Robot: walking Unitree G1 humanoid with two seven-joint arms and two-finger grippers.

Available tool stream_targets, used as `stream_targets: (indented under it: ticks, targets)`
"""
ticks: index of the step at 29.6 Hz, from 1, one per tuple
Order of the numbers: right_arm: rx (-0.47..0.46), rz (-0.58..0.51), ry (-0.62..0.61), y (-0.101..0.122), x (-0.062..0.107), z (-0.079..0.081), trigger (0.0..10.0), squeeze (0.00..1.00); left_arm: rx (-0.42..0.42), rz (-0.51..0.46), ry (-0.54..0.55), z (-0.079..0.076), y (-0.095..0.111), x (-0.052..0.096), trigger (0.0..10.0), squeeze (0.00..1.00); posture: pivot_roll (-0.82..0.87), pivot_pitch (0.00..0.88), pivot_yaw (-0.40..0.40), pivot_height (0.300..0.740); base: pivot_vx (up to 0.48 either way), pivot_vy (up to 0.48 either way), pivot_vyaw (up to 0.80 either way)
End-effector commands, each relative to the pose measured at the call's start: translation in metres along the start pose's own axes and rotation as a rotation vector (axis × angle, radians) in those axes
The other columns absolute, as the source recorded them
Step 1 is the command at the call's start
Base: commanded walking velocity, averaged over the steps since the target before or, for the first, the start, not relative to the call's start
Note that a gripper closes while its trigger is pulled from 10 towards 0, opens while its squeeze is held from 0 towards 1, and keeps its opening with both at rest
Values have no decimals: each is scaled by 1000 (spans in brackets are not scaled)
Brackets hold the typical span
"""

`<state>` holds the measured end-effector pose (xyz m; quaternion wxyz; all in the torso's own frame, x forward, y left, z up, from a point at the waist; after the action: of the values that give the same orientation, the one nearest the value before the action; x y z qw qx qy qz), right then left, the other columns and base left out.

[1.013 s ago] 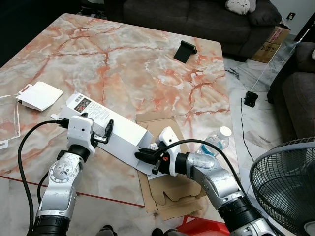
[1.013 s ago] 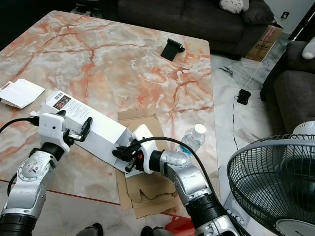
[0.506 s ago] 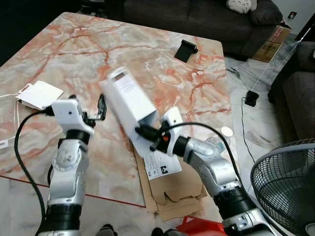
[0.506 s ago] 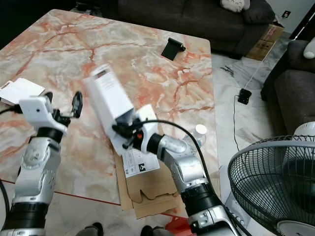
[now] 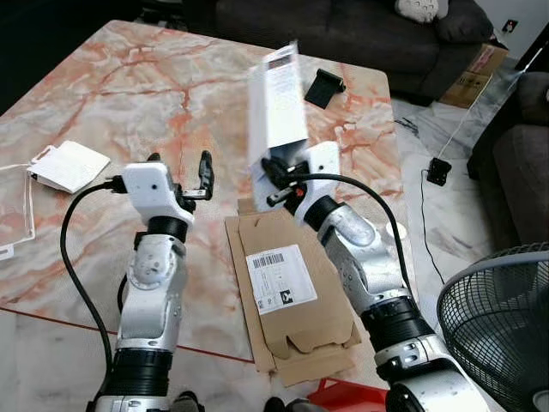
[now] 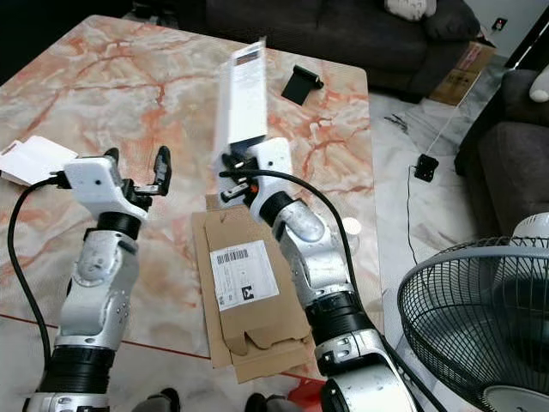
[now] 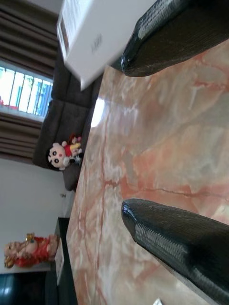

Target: Picking trash to rubbish bin

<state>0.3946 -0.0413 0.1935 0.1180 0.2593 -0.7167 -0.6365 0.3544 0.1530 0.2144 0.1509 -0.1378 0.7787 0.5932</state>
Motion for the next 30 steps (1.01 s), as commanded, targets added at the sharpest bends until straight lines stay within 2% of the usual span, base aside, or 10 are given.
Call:
stream_targets:
  ticks: [1,3,4,6,9,14,22,30]
  targets:
    - [-8,-34,-39,6,0,-8,10000,0,-33,-17,-14,-8,2,-1,10000,0,58,159,-154,740,0,0,0]
    - [23,-79,-82,11,2,-14,10000,0,-97,5,-7,-3,-2,0,10000,0,61,161,-152,740,0,0,0]
    - [23,-79,-82,11,2,-14,10000,0,-97,5,-7,-3,-2,0,10000,0,61,161,-152,740,0,0,0]
    - [61,-102,-117,14,3,-18,10000,0,-149,8,-24,-1,-2,1,10000,0,63,158,-146,740,0,0,0]
    - [59,-128,-142,18,3,-22,10000,0,-181,1,-13,4,0,2,10000,0,62,153,-142,740,0,0,0]
    - [57,-144,-153,20,3,-24,10000,0,-193,4,-1,7,-1,1,10000,0,63,148,-139,740,0,0,0]
    - [30,-147,-157,14,4,-18,10000,0,-169,3,-27,-5,-4,2,10000,0,58,138,-134,740,0,0,0]
    - [41,-150,-168,14,5,-23,10000,0,-154,14,-47,-11,-8,3,10000,0,53,131,-133,740,0,0,0]
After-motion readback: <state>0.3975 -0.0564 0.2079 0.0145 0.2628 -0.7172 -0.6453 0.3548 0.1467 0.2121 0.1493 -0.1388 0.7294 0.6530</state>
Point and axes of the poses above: a point about 5 cm out from each wrist's last joint towards the gripper, its own x axis pointing back from the gripper into the wrist, its own y axis along the axis of the wrist's last joint, z = x × y, the point moved 4 cm from there along -x, pointing out of the wrist towards the gripper, and after that the axes turned 12 degrees about x, right-handed, at the moved point
